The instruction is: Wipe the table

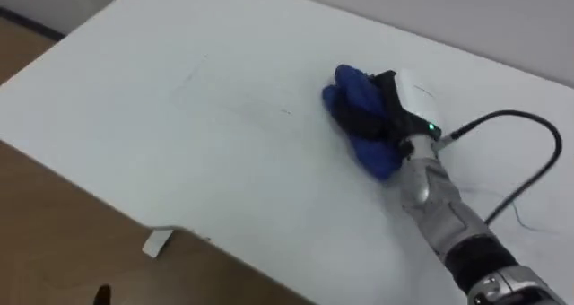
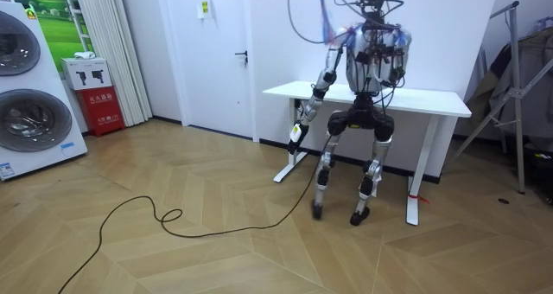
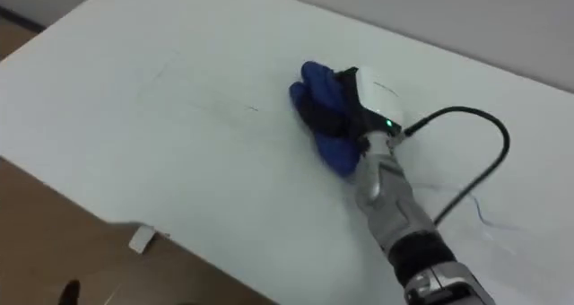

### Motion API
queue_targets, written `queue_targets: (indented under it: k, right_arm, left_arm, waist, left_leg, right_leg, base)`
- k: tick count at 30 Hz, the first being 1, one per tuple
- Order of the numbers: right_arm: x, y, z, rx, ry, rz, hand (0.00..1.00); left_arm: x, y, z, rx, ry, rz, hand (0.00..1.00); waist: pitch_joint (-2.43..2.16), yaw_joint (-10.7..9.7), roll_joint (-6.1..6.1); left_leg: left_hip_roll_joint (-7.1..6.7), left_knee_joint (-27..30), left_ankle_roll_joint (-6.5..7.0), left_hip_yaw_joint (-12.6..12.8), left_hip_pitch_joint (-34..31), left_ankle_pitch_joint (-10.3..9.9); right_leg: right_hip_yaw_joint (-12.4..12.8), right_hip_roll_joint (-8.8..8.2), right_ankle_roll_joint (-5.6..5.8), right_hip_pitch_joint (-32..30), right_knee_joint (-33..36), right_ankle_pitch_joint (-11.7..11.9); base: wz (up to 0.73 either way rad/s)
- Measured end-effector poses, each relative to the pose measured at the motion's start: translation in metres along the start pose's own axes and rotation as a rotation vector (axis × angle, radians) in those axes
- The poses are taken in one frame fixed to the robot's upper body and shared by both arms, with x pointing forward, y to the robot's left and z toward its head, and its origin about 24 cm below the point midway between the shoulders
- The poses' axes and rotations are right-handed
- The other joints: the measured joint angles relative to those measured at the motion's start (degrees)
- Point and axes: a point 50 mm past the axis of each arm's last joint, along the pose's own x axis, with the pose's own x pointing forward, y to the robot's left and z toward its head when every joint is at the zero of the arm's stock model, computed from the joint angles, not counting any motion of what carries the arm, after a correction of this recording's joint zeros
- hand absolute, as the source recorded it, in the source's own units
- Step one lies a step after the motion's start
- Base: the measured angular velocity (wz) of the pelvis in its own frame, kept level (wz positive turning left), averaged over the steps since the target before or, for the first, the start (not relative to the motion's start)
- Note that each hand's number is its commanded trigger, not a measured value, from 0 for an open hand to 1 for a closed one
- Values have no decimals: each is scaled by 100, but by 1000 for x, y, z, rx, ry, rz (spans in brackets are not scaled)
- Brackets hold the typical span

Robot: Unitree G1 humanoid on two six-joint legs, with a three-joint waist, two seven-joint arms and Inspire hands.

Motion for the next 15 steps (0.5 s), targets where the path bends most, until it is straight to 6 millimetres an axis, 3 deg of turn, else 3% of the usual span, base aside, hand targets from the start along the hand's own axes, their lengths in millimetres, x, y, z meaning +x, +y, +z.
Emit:
queue_targets:
  k: [1,2,3,4,6,8,9,11,13,15]
  right_arm:
    - [-6,-4,-17,-1,43,-35,100]
    - [-10,-6,-26,-9,63,-48,100]
    - [-17,-12,-44,-30,98,-71,100]
    - [-27,-14,-61,-26,151,-95,100]
    - [-41,-18,-84,-20,235,-129,100]
    - [-60,-20,-106,-23,317,-146,100]
    - [-71,-18,-115,-26,354,-149,100]
    - [-77,-17,-120,-17,379,-150,100]
    - [-71,-18,-115,-5,367,-161,100]
    - [-60,-17,-105,7,358,-171,100]
  left_arm:
    - [-3,10,-12,-16,27,31,0]
    - [-4,15,-17,-25,39,49,0]
    - [-6,23,-22,-49,53,84,0]
    - [-6,31,-21,-71,50,117,0]
    - [-7,34,-22,-92,51,139,0]
    - [-5,31,-16,-96,33,136,0]
    - [-3,29,-7,-99,3,131,0]
    - [0,24,8,-103,-42,121,0]
    - [2,5,30,-102,-122,67,0]
    - [3,-7,40,-75,-150,24,0]
  waist:
    - [-4,3,42]
    - [-3,3,34]
    - [-32,-21,61]
    - [-71,-87,15]
    - [-124,-262,-54]
    - [-171,-375,-67]
    - [-221,-446,-107]
    - [-241,-540,-158]
    - [-241,-560,-154]
    - [-235,-521,-146]
  left_leg:
    - [-365,-186,61,35,40,-34]
    - [-509,-388,90,32,87,-25]
    - [-687,-827,306,54,195,56]
    - [-687,-1029,450,77,351,103]
    - [-727,-1366,557,99,605,167]
    - [-742,-1610,569,146,888,184]
    - [-755,-1730,567,165,1013,185]
    - [-765,-1805,564,165,1099,183]
    - [-767,-1877,557,178,1169,180]
    - [-762,-1922,552,201,1188,183]
  right_leg:
    - [25,70,-4,131,-164,36]
    - [50,108,-3,190,-244,53]
    - [72,200,5,275,-406,83]
    - [81,258,22,332,-576,115]
    - [97,305,32,533,-859,206]
    - [133,357,73,819,-1156,289]
    - [156,372,90,950,-1279,304]
    - [165,385,101,1063,-1370,310]
    - [173,393,102,1134,-1455,364]
    - [301,404,93,1062,-1429,389]
  base:
    - [-11]
    - [-24]
    - [-19]
    - [-15]
    - [-9]
    - [-11]
    - [-7]
    - [-7]
    - [-16]
    - [-39]
